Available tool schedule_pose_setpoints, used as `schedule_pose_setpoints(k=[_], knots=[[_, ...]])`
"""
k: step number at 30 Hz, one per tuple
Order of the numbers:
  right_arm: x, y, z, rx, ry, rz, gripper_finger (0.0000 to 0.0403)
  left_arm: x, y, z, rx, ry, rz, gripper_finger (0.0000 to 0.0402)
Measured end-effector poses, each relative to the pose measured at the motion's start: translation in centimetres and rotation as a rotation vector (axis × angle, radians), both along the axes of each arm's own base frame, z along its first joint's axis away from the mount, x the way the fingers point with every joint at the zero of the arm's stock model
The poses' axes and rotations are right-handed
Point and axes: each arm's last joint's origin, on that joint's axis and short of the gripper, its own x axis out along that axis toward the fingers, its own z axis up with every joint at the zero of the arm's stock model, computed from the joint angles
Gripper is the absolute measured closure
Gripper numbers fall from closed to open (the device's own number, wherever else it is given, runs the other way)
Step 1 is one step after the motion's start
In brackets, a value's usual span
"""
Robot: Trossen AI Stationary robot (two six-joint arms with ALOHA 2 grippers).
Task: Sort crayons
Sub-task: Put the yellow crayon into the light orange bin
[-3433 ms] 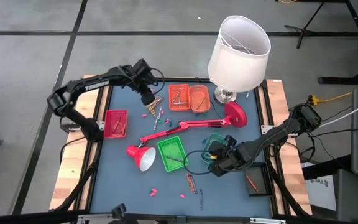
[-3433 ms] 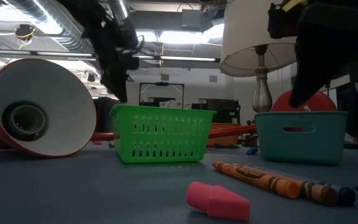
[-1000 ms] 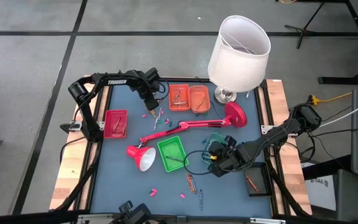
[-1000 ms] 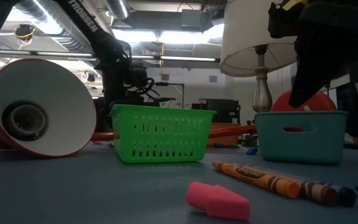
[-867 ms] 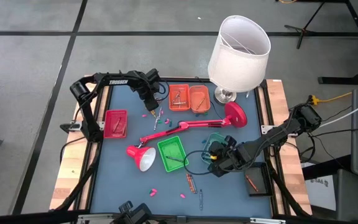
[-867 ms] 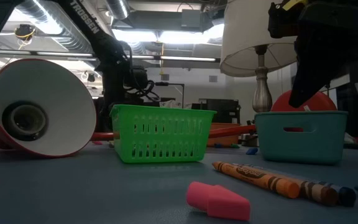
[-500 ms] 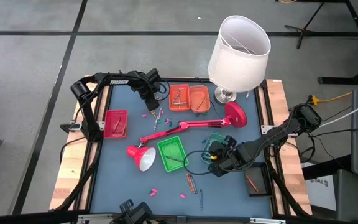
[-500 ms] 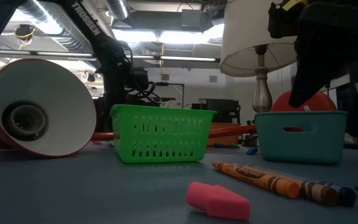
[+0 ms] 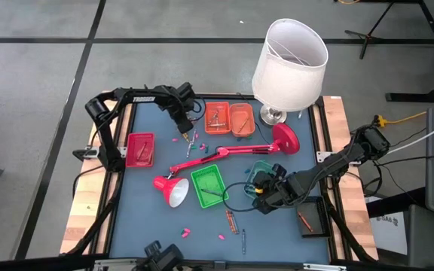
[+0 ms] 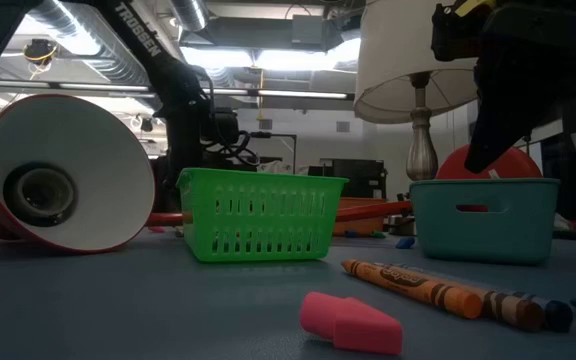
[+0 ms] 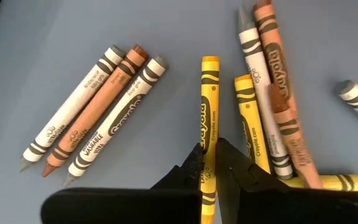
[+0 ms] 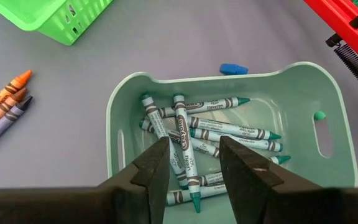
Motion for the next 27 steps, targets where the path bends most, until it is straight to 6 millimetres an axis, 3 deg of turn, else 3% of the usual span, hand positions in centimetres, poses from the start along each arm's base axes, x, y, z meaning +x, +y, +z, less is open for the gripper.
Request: schedule_pose_setpoints(k=[12, 20, 27], knots=[[0.0, 0.0, 0.0, 0.0, 0.001, 0.001, 0.0265, 0.1, -0.6, 3.8, 0.05, -0.176, 0.036, 0.0395], [-0.1, 0.1, -0.1, 0.033, 0.026, 0.023, 0.0265, 4.2, -1.8, 5.3, 0.044, -0.521, 0.072, 0.0395], [0.0, 0.1, -0.1, 0.011, 0.037, 0.076, 0.0265, 8.5, -4.4, 7.8, 0.216, -0.814, 0.076, 0.0395]])
